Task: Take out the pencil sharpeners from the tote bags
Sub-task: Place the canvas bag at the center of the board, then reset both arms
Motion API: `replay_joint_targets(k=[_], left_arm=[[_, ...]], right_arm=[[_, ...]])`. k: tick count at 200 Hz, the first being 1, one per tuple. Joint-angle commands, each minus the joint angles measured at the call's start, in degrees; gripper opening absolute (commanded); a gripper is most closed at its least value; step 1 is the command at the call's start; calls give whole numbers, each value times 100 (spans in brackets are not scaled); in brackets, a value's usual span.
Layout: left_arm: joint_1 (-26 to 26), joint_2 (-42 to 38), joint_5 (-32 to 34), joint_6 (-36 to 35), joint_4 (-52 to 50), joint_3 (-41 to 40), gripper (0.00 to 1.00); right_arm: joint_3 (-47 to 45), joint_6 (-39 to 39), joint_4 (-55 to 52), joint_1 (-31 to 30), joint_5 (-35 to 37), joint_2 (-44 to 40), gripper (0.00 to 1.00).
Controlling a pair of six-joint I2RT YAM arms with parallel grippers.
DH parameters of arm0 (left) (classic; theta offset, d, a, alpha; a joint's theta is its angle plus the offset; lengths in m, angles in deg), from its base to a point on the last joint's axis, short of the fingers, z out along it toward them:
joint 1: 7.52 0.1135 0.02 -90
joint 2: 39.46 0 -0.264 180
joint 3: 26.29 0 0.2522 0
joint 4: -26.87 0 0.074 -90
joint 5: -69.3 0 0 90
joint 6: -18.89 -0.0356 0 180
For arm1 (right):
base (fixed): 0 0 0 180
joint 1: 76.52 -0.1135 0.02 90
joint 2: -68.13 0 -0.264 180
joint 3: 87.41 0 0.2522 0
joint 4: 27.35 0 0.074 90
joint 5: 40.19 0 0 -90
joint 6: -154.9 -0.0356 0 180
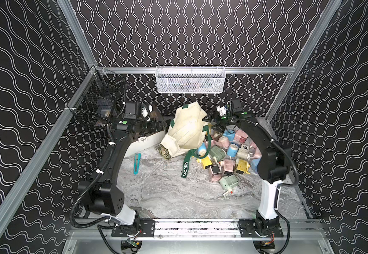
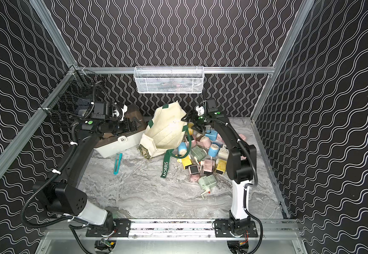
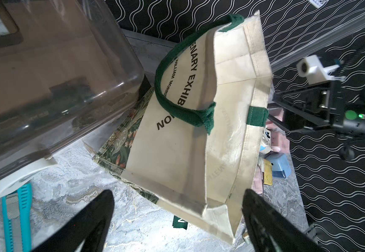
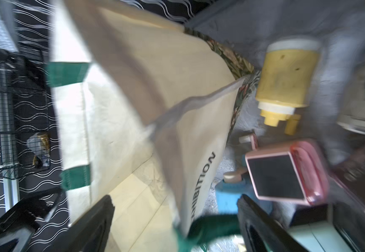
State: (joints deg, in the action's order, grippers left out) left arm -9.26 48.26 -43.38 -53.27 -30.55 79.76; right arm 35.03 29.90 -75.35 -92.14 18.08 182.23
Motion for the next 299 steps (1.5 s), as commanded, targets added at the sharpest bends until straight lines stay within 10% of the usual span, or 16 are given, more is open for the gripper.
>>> replay_joint_targets(k=[1, 34, 89, 130, 198, 221, 235, 268, 299], left_arm=[[-2, -291, 144, -73, 154, -150, 93], [-97, -1444, 869, 191, 551, -903, 91], [-499, -4493, 2602, 861, 3220, -4916, 88], [-812, -4977, 3972, -80, 5677, -7164, 86], [-899, -2076, 4231, -1366, 10294, -8637, 96], [-906, -1047, 4273, -1427, 11080, -8497, 94], [-869, -1370, 4357, -1167, 9800, -8141, 95], [-809, -794, 4530, -1786, 10293, -7930, 97], [-794, 594, 4560, -2021, 12326, -8175, 98]], right_arm=[[-577, 127, 202, 6, 703, -739, 91], [-2180, 399, 785, -20, 1564, -2489, 91], [-5327, 1545, 1767, -14, 3446, -5469, 92], [-7463, 2383, 3198, -12, 5009, -6530, 99], [-9112, 2751, 6508, 181, 5758, -4637, 99], [-9931, 3332, 9283, 173, 5499, -3911, 99], [-10050, 3073, 10130, 197, 5473, -3472, 99], [-9316, 2824, 8473, 432, 5164, -3579, 99], [-9741, 2415, 9289, 749, 5504, -3620, 99]])
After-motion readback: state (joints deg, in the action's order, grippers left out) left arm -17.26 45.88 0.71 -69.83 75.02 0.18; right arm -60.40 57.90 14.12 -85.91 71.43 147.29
